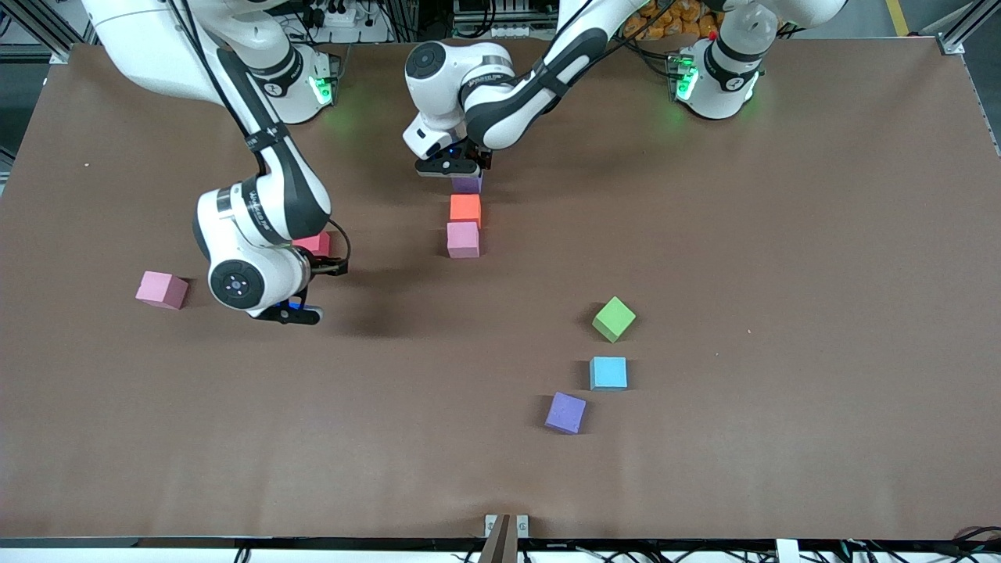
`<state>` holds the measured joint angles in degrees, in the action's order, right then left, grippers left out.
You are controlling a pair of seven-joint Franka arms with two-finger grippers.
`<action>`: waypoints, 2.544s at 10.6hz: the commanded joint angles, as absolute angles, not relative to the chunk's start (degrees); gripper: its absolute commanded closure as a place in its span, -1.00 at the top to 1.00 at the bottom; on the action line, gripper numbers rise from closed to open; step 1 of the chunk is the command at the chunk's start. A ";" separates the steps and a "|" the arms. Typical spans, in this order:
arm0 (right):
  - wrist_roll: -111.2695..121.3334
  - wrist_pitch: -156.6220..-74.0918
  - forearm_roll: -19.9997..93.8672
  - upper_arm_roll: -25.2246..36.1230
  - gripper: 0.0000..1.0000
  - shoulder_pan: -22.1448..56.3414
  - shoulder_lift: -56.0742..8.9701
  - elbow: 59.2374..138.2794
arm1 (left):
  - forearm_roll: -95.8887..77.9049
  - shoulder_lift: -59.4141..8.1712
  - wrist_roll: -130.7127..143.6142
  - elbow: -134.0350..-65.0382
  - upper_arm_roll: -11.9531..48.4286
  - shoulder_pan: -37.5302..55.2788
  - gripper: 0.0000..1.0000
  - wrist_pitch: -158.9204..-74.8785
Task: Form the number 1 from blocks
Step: 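Place the purple cube beyond the orange cube while the right gripper reaches red, then grasp the red cube with the right gripper while the left reaches green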
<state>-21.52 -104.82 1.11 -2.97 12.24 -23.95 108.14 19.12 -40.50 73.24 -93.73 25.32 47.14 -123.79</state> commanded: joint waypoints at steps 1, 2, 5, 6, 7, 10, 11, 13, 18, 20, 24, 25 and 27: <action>-17.60 -111.32 0.44 -3.78 1.00 8.80 -18.56 118.18 | 18.28 -41.66 71.81 -91.50 25.23 47.20 -1.00 -122.52; -16.01 -114.49 0.44 -3.78 1.00 7.14 -18.20 121.08 | 18.19 -41.92 71.81 -91.49 24.18 47.20 -1.00 -122.52; -14.68 -116.89 0.70 -3.95 1.00 6.33 -18.19 124.27 | 18.37 -42.80 71.72 -90.97 23.99 47.20 -1.00 -122.52; -14.59 -117.50 0.79 -3.96 1.00 6.33 -18.45 124.36 | 18.46 -42.89 71.72 -90.97 23.91 47.20 -1.00 -122.52; -14.50 -118.47 0.70 -3.96 1.00 6.42 -18.63 124.89 | 18.46 -43.15 71.63 -90.71 23.91 47.20 -1.00 -122.52; -11.18 -121.73 0.88 -3.96 1.00 6.15 -19.16 126.47 | 18.46 -44.21 71.72 -89.39 23.47 47.37 -1.00 -122.61; -10.03 -121.90 0.97 -3.96 1.00 5.98 -19.51 126.56 | 18.46 -44.38 71.63 -89.04 23.47 47.37 -1.00 -122.61; -8.62 -123.57 1.14 -3.96 0.68 5.80 -20.39 127.09 | 18.46 -44.91 71.72 -88.33 23.47 47.37 -1.00 -122.61; -8.61 -123.84 1.58 -4.22 -1.00 5.89 -20.74 126.83 | 18.46 -44.48 72.42 -88.33 23.47 47.64 1.00 -122.61; -8.79 -123.14 1.67 -4.48 -1.00 6.15 -20.39 125.08 | 18.63 -42.90 72.42 -88.50 23.47 46.85 1.00 -121.21; -8.79 -117.79 3.96 -4.48 -1.00 6.94 -20.56 117.53 | 18.81 -36.58 71.63 -88.51 23.47 39.32 1.00 -112.95; -8.88 -117.25 3.96 -4.48 -1.00 6.94 -20.74 116.03 | 18.90 -35.61 71.28 -88.51 23.47 35.63 1.00 -112.77; -9.40 -117.16 4.04 -4.48 -1.00 7.38 -21.96 112.70 | 18.90 -34.81 65.43 -88.59 23.47 26.68 1.00 -112.76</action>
